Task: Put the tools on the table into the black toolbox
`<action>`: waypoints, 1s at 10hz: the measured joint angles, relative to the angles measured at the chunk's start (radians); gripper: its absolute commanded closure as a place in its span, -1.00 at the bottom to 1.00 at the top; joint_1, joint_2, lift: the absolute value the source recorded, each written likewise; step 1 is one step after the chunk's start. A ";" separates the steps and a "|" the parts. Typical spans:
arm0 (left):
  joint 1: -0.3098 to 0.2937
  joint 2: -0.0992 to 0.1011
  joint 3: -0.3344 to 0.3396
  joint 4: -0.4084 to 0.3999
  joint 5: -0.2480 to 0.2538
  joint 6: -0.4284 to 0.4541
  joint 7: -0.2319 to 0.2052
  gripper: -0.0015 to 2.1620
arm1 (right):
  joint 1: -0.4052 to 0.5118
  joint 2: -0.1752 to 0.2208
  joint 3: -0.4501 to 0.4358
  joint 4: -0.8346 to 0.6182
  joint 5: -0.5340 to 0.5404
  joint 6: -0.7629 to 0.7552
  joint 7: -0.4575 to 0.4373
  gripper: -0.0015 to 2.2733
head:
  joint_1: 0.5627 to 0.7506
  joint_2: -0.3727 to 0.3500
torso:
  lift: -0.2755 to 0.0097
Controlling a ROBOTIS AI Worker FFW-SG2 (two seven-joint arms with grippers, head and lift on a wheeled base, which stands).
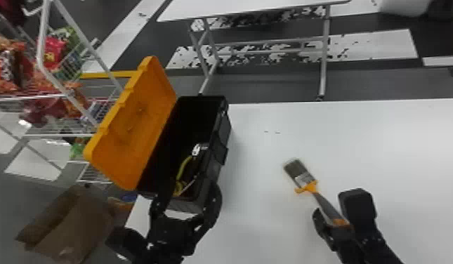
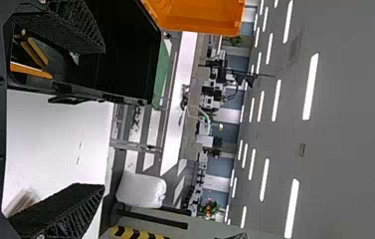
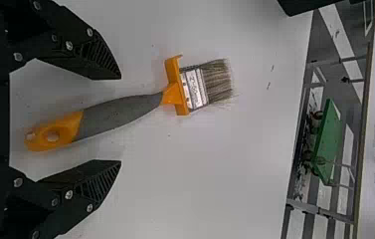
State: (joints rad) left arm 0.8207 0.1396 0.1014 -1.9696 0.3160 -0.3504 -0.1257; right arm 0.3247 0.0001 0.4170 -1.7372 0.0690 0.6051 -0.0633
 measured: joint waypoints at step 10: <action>-0.002 0.002 0.001 -0.005 0.003 0.000 0.000 -0.98 | 0.038 -0.001 -0.021 -0.038 0.033 -0.044 0.058 0.94 | 0.41 1.00 | 0.41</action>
State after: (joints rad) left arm 0.8191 0.1411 0.1021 -1.9744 0.3190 -0.3504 -0.1256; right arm 0.3626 -0.0007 0.3955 -1.7753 0.1017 0.5613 -0.0053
